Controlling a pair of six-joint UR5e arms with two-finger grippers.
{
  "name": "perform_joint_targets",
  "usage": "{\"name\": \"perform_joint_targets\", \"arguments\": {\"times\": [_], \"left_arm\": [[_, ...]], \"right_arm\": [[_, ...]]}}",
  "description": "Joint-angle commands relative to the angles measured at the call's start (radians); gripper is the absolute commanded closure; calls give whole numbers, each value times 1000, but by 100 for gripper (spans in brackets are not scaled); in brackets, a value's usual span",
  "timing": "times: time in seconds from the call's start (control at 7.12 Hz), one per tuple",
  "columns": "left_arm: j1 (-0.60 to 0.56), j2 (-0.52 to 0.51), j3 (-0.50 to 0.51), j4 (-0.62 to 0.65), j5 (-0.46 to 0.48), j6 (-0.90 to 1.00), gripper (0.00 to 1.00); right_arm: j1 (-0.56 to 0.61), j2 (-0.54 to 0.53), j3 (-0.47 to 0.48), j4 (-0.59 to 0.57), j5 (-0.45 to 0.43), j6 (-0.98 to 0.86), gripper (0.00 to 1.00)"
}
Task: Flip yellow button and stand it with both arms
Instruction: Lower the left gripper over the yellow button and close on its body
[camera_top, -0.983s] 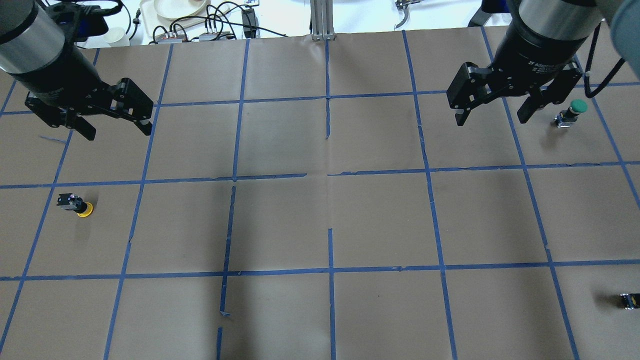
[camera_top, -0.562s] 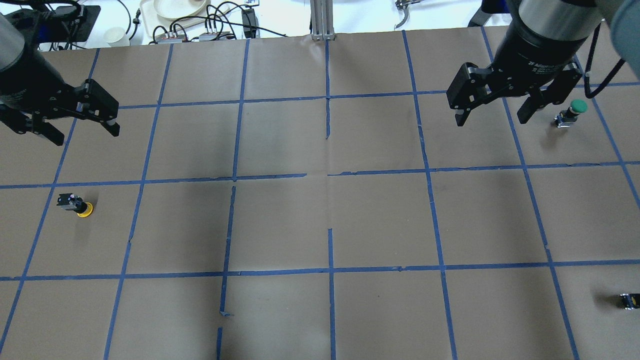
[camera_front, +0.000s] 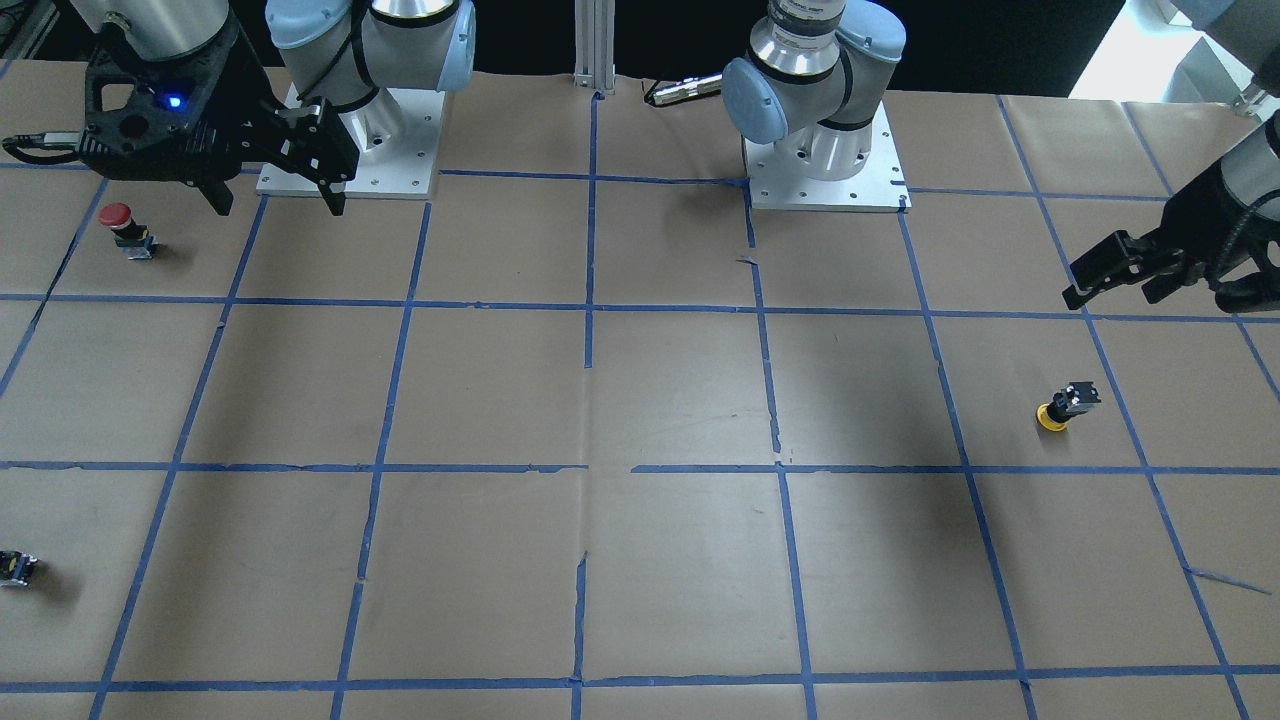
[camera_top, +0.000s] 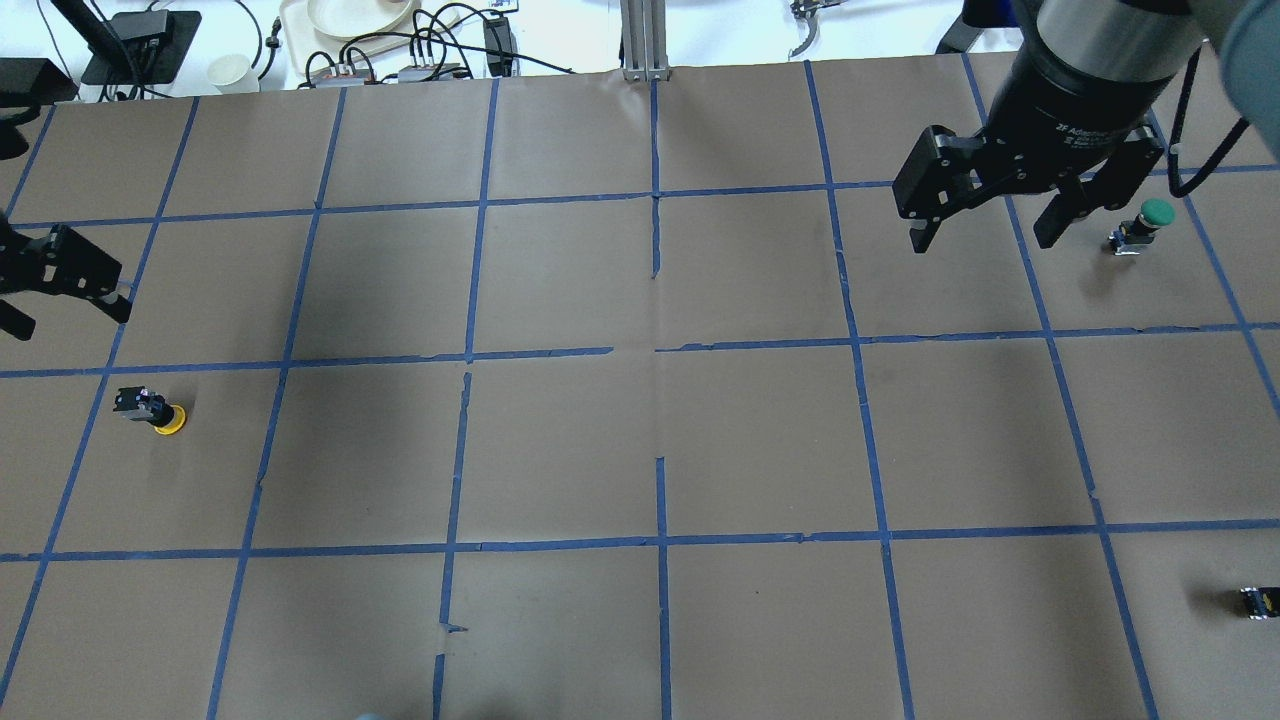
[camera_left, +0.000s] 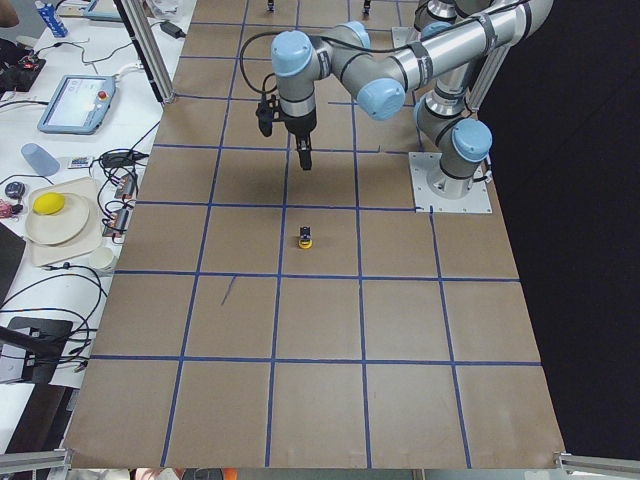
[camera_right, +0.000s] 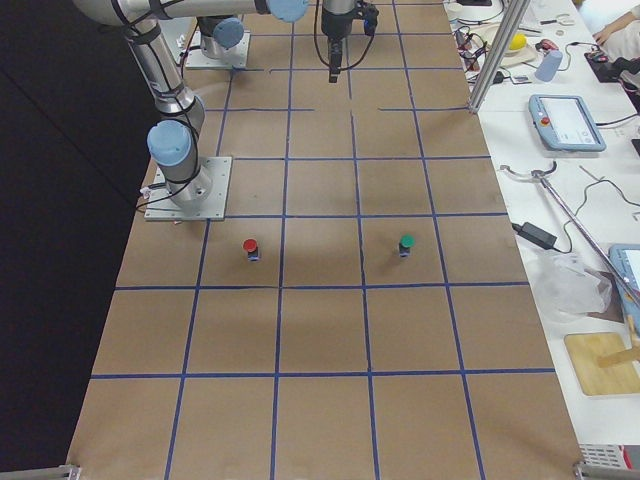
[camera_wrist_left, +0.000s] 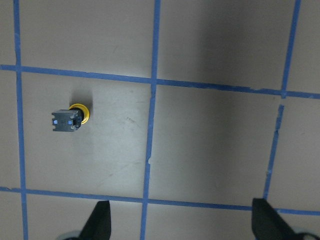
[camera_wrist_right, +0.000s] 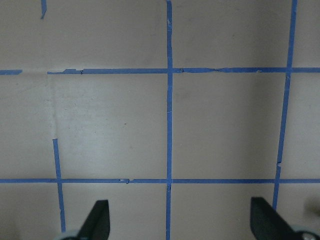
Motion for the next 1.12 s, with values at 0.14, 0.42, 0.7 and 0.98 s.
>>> {"name": "perform_joint_targets", "arguments": {"times": [0.14,0.42,0.7,0.98], "left_arm": [[71,-88,-96,274,4,173,0],[72,-111,-150,287,2,177,0],[74,-173,-162,380,4,203,0],[88,-202,-164,387,26,202,2]], "right_arm": [[0,-6,-1,-1,-1,1,0],[0,-7,-1,1,1,1,0],[0,-6,-1,1,-1,1,0],[0,-7,0,-1,1,1,0]]}}
